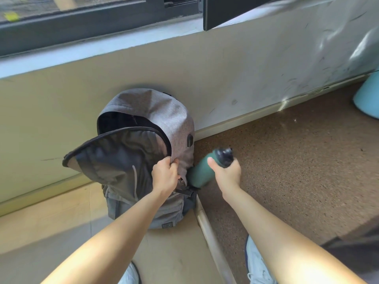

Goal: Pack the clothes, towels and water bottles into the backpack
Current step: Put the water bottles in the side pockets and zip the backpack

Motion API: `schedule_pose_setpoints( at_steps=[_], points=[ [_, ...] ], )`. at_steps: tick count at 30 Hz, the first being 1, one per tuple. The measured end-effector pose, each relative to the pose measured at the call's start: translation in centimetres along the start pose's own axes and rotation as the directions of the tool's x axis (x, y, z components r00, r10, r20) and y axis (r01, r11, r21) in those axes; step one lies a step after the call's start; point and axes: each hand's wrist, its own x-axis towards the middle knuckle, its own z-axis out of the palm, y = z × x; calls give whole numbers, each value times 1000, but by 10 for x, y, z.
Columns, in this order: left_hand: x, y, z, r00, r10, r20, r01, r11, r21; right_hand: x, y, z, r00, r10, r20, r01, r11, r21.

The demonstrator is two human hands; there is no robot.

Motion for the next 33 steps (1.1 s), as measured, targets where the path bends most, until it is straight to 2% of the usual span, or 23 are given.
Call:
schedule_pose_setpoints(
  at_steps=[1,3,4,5,6,8,10,12,14,16,18,20,21,22,25,27,29,31,33],
  points=[
    [-1,2,-1,1000,9,-1,-9,1000,5,-2,-7,3,984,-166,61,174,975,-140],
    [-2,2,-4,1000,22,-1,-22,1000,9,-3,-12,9,902,-391,186,432,825,-363],
    [-2,2,-6,1000,26,1,-26,1000,5,-3,-12,11,866,-445,227,500,751,-432],
    [-2,2,-7,1000,30,0,-30,1000,1,-1,-10,12,853,-462,241,520,720,-459],
    [-2,2,-8,999,34,2,-34,999,-3,1,-11,11,859,-461,221,510,744,-431],
    [-2,-1,-8,998,56,-6,-56,998,-6,9,-13,6,935,-350,60,353,903,-246],
    [-2,-3,-7,997,74,-10,-74,997,-6,19,-16,-1,993,-75,-86,80,995,55],
    [-1,-5,-5,992,123,-32,-122,992,26,24,-13,-6,976,211,-62,-179,925,335],
    [-3,-2,-5,982,179,-57,-174,981,81,21,-7,-10,945,326,7,-298,855,425],
    [-5,2,-6,946,305,-114,-291,949,126,17,-5,-10,945,324,36,-308,854,419],
    [-4,9,-7,824,553,-123,-520,824,223,18,-9,-8,969,245,35,-240,896,373],
    [-3,19,-3,664,748,5,-717,635,287,21,-21,-4,994,107,27,-110,958,263],
    [0,26,0,619,779,100,-769,576,278,23,-26,-2,999,26,29,-31,980,195],
    [3,34,2,611,769,190,-786,559,264,25,-31,0,998,-53,41,48,992,115],
    [14,50,11,681,654,329,-731,625,273,25,-46,5,964,-243,111,258,954,-150],
    [24,53,16,743,579,335,-669,659,345,24,-51,7,931,-315,184,354,904,-242],
    [30,51,19,787,550,279,-614,661,431,26,-52,8,904,-321,282,393,883,-257],
    [33,48,18,813,554,176,-568,691,447,34,-52,5,890,-236,391,304,945,-121],
    [35,45,17,829,546,120,-539,723,432,41,-44,2,906,-102,410,96,995,35]
  ],
)
